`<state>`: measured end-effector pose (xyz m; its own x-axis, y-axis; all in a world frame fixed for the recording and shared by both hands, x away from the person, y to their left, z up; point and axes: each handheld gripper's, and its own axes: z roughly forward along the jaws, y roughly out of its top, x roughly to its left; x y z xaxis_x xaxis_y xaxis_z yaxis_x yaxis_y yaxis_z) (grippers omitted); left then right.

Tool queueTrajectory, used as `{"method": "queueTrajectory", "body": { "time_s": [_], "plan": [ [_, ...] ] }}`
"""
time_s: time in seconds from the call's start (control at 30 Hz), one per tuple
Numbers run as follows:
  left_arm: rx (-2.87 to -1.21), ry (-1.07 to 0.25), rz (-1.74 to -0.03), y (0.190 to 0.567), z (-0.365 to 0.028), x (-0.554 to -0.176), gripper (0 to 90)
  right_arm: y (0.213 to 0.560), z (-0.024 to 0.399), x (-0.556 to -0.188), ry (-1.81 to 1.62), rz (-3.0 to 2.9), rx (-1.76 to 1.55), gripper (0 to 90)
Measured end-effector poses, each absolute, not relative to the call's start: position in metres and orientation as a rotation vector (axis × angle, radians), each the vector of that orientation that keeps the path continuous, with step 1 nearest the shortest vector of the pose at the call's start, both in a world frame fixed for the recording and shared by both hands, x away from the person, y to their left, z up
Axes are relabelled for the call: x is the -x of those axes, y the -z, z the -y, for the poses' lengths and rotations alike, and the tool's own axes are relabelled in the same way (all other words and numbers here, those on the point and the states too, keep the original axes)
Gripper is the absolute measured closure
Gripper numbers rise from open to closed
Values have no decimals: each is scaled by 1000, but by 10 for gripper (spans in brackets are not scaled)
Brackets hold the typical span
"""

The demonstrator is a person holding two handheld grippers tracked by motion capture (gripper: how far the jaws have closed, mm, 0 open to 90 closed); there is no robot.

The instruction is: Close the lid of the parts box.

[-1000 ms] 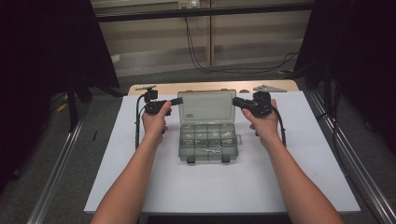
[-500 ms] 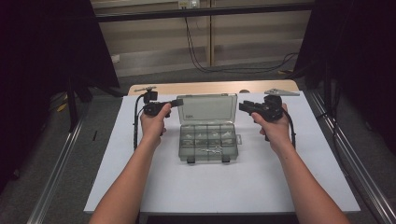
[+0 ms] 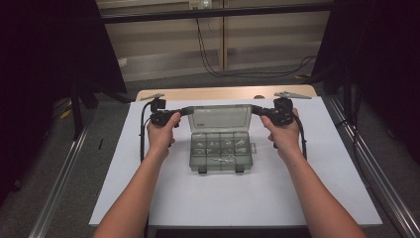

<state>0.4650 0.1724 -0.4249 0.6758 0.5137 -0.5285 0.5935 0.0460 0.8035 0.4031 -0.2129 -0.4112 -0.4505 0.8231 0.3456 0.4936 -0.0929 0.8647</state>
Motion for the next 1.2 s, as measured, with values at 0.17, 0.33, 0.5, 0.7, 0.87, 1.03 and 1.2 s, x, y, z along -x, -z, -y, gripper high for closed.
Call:
{"method": "queueTrajectory", "body": {
  "time_s": [0.17, 0.33, 0.5, 0.7, 0.87, 1.03, 1.2],
  "plan": [
    [-1605, 75, -908, 422, -172, -457, 900, 409, 213, -399, -1578, -1890, -1422, 900],
    [-1635, 32, -873, 417, -171, -446, 900, 408, 211, -391, -1592, -1899, -1401, 900],
    [-1619, 49, -857, 412, -172, -434, 900, 409, 209, -381, -1602, -1912, -1375, 900],
    [-1646, 40, -816, 409, -173, -416, 900, 410, 210, -366, -1601, -1919, -1340, 900],
    [-1675, 9, -777, 407, -174, -403, 900, 412, 209, -354, -1581, -1934, -1309, 900],
    [-1672, -10, -787, 409, -174, -391, 900, 413, 206, -342, -1569, -1948, -1265, 900],
    [-1680, -68, -790, 412, -177, -378, 900, 417, 200, -329, -1546, -1962, -1213, 900]
  ]
}}
